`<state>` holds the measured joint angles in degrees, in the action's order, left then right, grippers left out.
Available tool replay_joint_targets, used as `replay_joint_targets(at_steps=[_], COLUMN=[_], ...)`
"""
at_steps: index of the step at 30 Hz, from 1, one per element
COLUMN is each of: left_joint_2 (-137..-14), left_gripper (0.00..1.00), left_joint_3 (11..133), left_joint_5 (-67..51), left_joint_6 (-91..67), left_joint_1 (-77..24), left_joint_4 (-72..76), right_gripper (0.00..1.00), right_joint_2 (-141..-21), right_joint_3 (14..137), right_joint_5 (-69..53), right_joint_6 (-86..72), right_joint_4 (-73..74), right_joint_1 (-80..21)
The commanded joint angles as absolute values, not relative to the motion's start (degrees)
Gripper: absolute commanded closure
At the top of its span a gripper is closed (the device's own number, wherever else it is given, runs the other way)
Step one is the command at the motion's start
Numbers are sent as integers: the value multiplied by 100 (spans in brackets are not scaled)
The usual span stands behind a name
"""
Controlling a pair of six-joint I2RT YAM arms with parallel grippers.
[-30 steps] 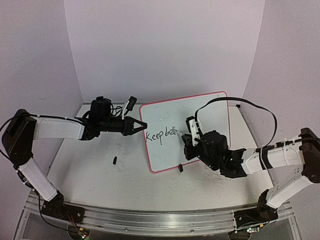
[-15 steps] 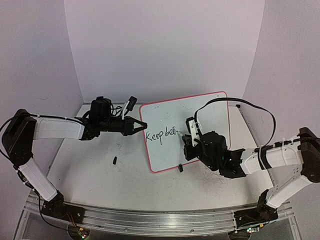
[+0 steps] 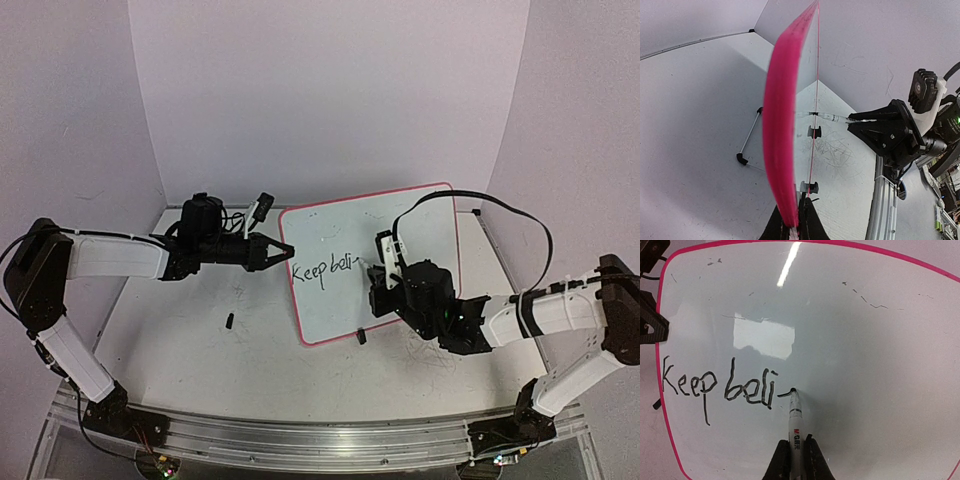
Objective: Write a sentence on the whiteboard
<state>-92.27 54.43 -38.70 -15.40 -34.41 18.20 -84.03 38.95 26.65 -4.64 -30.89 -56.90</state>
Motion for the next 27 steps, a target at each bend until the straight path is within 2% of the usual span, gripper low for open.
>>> replay_joint_targets(at_steps=[1,27], left_joint_2=[-9159,-9154], left_gripper=[100,100], left_joint_3=[5625,5629], left_joint_5=[-3621,-3595], left_joint_6=[-1037,-1011], left_joint_1=[-3524,-3524], left_joint_4=[1506,1485], right_gripper=[100,100], right_joint_2=[-8518,-8397], right_joint_3=[4141,3880], right_joint_5=[2655,2270], right_joint_6=[-408,-600], right_joint_4=[-3259,-2946], right_joint_1=[-5613,-5658])
